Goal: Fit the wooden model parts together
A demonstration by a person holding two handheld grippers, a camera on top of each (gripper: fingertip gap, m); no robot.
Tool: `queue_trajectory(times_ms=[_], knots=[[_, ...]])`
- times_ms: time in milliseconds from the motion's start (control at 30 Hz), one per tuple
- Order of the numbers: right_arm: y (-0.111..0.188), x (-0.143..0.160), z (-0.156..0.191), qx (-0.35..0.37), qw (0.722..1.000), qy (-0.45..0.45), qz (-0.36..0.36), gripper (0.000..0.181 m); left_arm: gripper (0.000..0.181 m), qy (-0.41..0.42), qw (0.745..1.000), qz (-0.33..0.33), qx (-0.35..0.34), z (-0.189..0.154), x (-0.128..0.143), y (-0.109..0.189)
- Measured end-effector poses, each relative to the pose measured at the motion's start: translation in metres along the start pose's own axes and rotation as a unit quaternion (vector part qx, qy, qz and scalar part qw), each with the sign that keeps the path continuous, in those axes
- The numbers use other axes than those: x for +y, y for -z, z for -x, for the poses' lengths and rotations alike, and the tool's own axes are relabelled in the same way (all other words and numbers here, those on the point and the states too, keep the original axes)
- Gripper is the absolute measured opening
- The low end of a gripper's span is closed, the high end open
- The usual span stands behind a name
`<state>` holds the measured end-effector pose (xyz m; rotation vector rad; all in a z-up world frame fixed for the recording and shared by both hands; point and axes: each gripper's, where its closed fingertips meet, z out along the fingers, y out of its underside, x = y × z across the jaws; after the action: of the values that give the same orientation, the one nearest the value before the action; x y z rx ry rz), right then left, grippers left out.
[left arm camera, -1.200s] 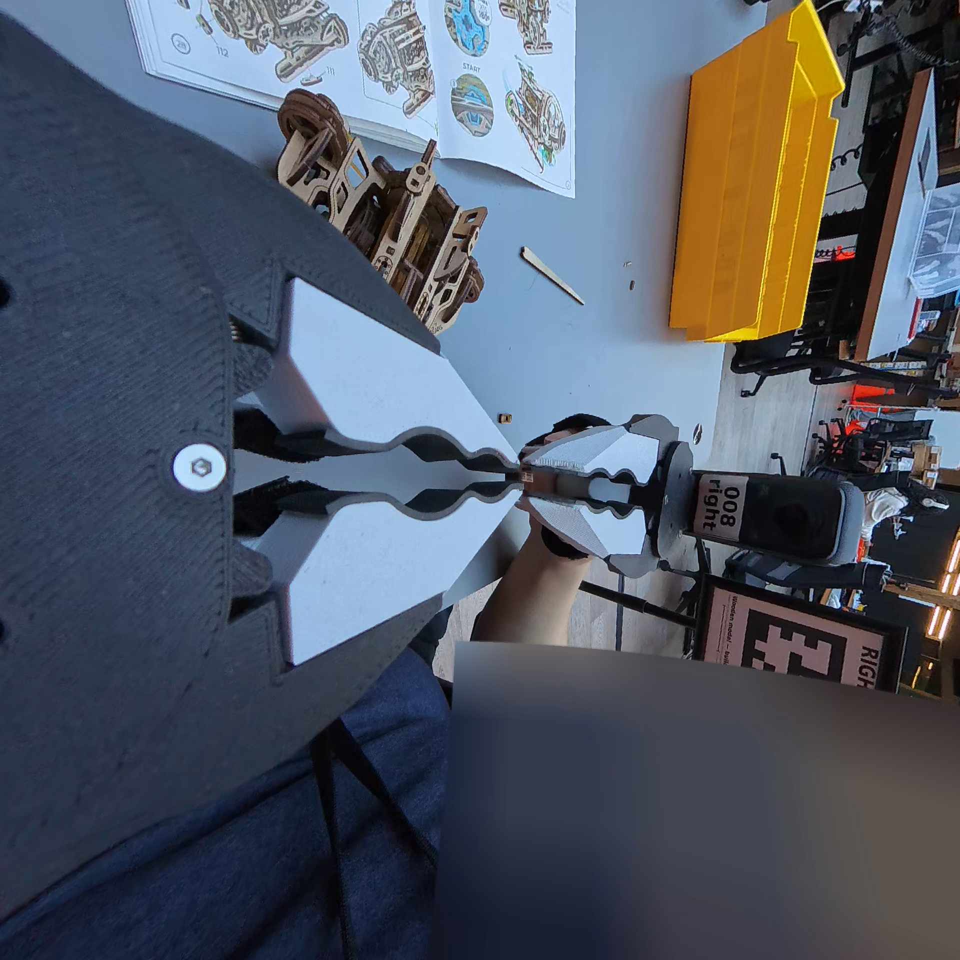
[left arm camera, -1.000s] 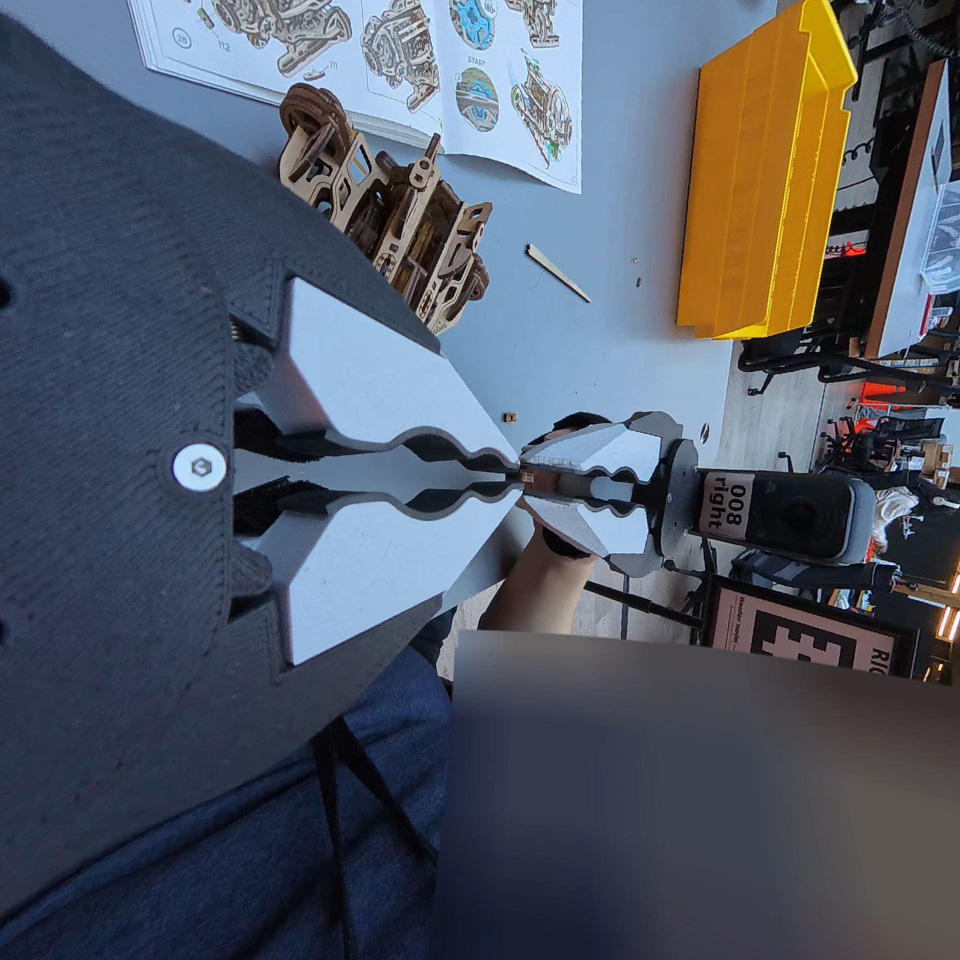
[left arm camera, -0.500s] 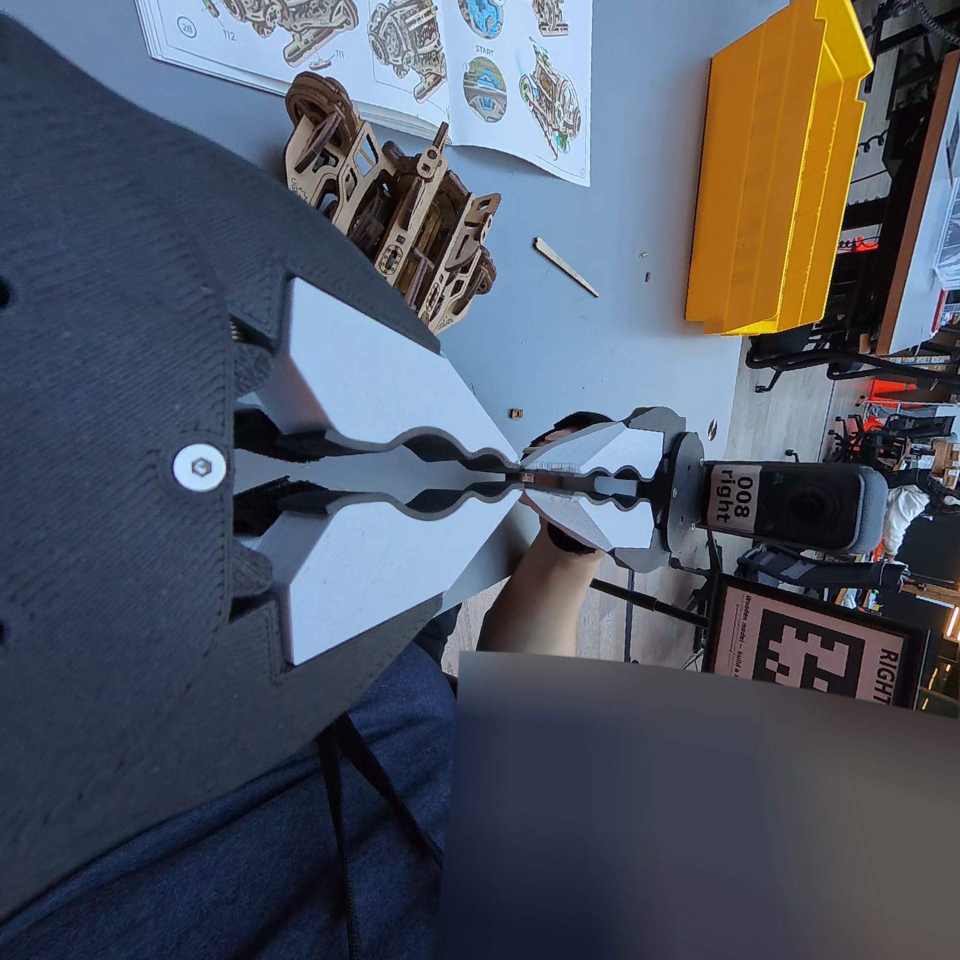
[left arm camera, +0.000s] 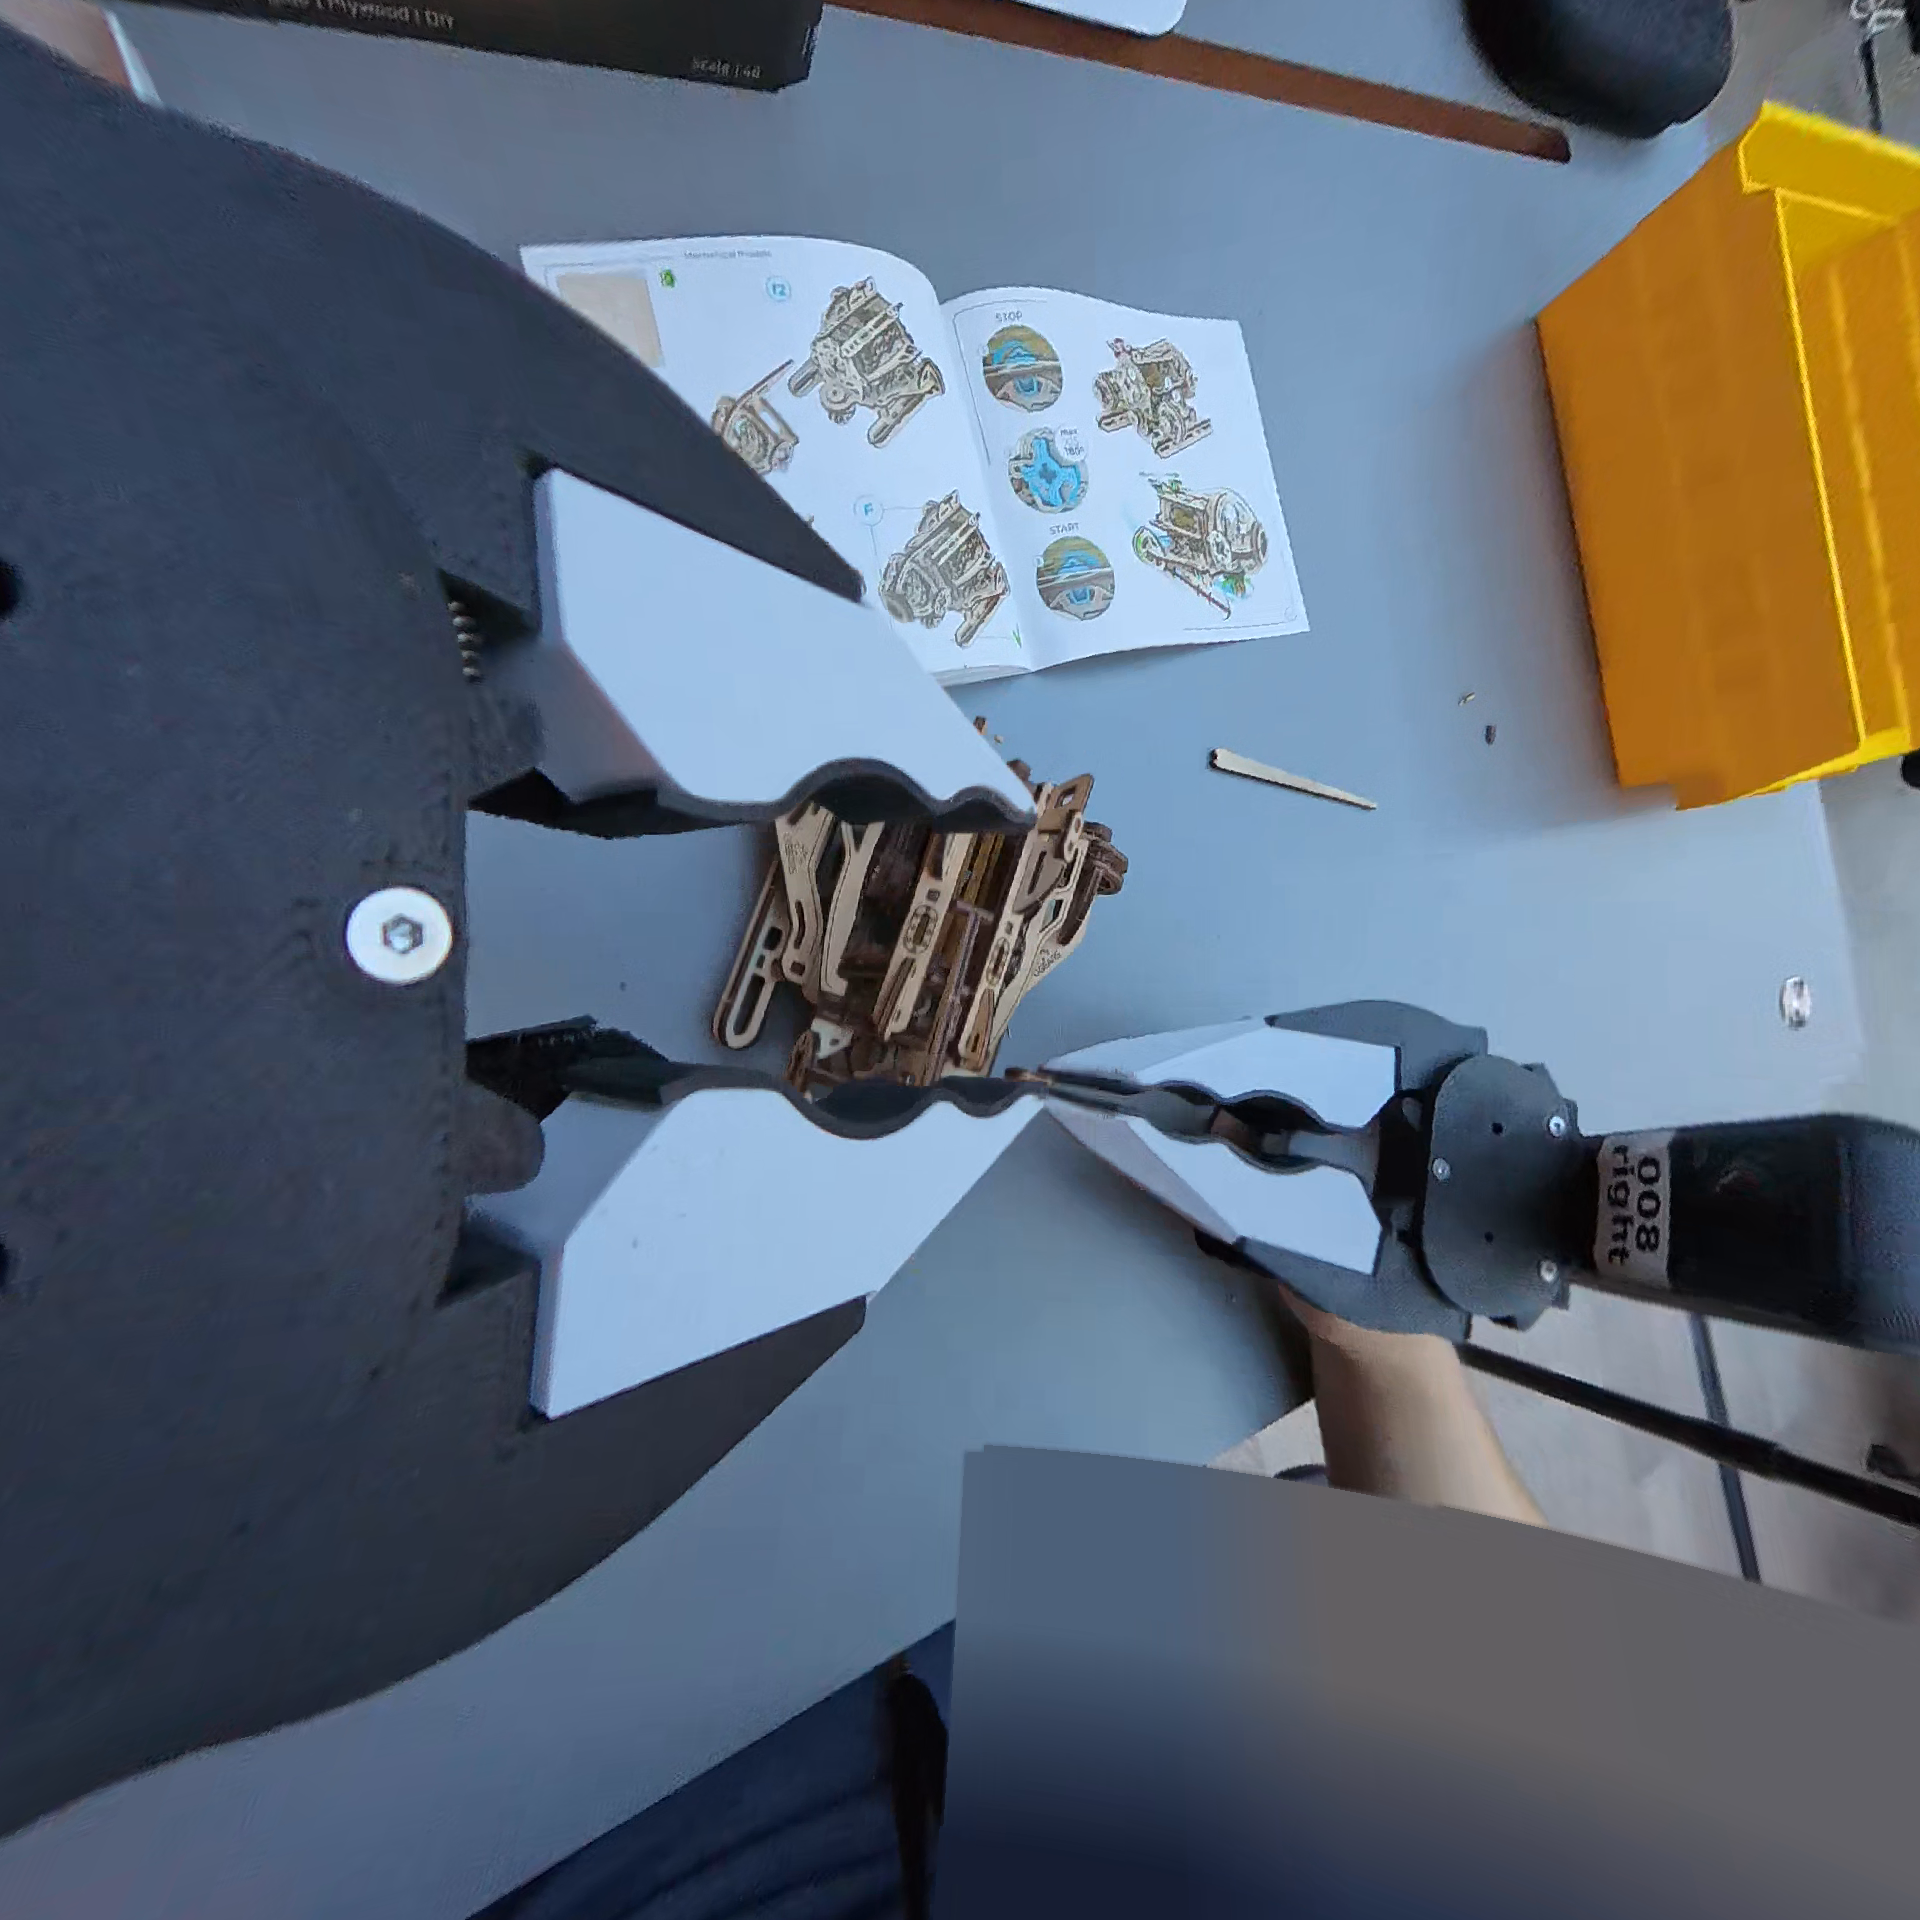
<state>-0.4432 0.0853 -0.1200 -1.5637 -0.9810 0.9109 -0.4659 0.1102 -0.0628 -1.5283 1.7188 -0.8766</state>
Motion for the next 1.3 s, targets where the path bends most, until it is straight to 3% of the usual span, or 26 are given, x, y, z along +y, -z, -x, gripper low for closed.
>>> queue_trajectory(times_ms=[167, 433, 933, 1033, 1133, 1300], knots=[[-0.013, 0.002, 0.007, -0.019, 0.998, -0.056, -0.013, 0.001, 0.046, -0.045, 0.995, 0.077, 0.037, 0.007, 0.011, -0.014], [-0.019, 0.002, 0.008, -0.018, 0.996, -0.084, -0.019, 0.001, 0.036, -0.095, 0.976, 0.171, 0.097, -0.009, 0.029, -0.037], [-0.005, -0.015, 0.008, -0.025, 0.992, -0.093, -0.077, 0.001, 0.011, -0.046, 0.980, 0.144, 0.129, -0.029, 0.019, -0.032], [-0.003, -0.021, 0.008, -0.024, 0.992, -0.084, -0.091, 0.001, 0.016, -0.062, 0.979, 0.161, 0.110, -0.027, 0.026, -0.038], [-0.001, -0.022, 0.007, -0.017, 0.992, -0.078, -0.094, 0.001, 0.001, -0.073, 0.977, 0.159, 0.120, -0.032, 0.025, -0.040], [-0.003, -0.018, 0.007, -0.017, 0.995, -0.063, -0.079, 0.001, 0.000, -0.079, 0.973, 0.175, 0.124, -0.034, 0.029, -0.041]])
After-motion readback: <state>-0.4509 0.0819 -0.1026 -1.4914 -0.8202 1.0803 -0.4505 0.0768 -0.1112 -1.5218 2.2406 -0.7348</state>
